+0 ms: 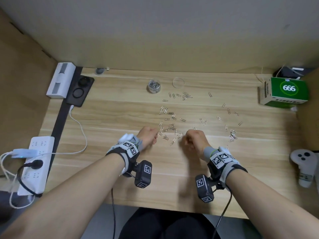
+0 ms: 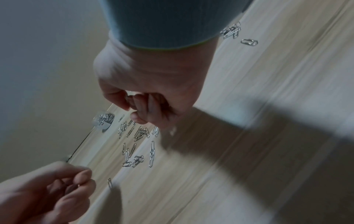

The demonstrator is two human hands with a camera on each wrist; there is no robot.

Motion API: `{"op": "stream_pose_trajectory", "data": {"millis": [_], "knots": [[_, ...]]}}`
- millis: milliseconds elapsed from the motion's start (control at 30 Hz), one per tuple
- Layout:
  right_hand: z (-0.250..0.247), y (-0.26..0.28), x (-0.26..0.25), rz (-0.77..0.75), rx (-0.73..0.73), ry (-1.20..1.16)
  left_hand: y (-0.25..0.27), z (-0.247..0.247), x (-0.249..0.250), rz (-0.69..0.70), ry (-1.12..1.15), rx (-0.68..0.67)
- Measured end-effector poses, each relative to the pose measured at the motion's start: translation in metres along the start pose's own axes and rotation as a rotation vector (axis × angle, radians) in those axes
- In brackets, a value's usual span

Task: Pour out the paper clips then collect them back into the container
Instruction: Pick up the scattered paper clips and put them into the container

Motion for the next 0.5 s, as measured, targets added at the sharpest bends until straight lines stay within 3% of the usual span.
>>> {"op": "stream_pose_trajectory", "data": {"millis": [200, 367, 500], "knots": [[0.018, -0.005, 0.006, 0.052, -0.077, -0.12, -0.003, 0.009, -0.013, -0.048, 0.039, -0.107], [0.007, -0.014, 0.004, -0.05, 0.088, 0.141, -0.013, 0.005, 0.003, 0.085, -0.124, 0.002], [0.005, -0.02, 0.006, -0.104, 0.109, 0.361, -0.018, 0.019, 0.018, 0.244, -0.351, -0.021]]}}
Point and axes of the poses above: each hand's wrist, its own y-axis away from the middle knuckle, its own z-axis out of the palm, x = y × z, the point moved 9 cm from there along -y, towards the middle knuckle, and after that the axes turned 5 degrees about y, right-handed, at the moved point
